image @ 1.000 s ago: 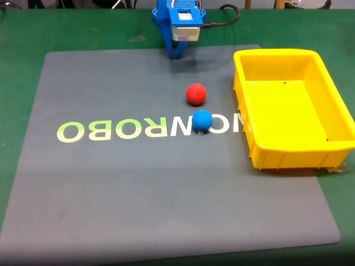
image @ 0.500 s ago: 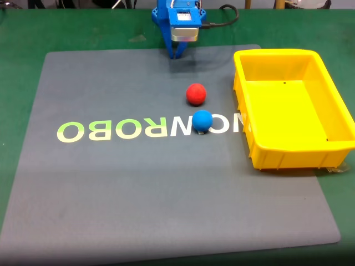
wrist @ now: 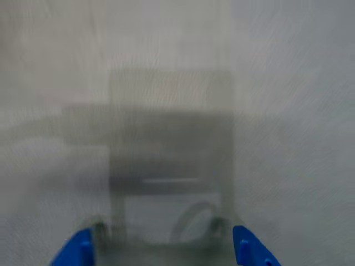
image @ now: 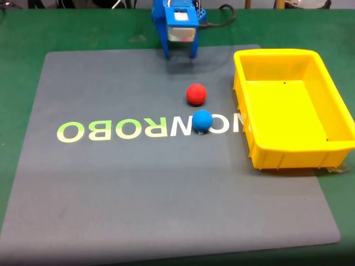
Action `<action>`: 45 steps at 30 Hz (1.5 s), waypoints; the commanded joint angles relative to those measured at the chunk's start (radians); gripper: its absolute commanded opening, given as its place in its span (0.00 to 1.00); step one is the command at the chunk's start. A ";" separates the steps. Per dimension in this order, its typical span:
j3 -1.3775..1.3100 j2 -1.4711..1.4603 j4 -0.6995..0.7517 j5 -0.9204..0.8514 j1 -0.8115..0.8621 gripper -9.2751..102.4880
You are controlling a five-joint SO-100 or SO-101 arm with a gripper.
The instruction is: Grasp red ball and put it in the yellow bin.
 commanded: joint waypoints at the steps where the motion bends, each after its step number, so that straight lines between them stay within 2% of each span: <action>1: -0.129 -0.147 -0.110 0.011 -0.012 0.36; 11: -0.382 -0.632 -0.357 0.035 -0.021 0.36; 20: -0.563 -0.936 -0.474 0.074 -0.087 0.36; 30: -0.761 -1.181 -0.491 0.118 -0.147 0.36; 45: -0.907 -1.405 -0.557 0.129 -0.161 0.36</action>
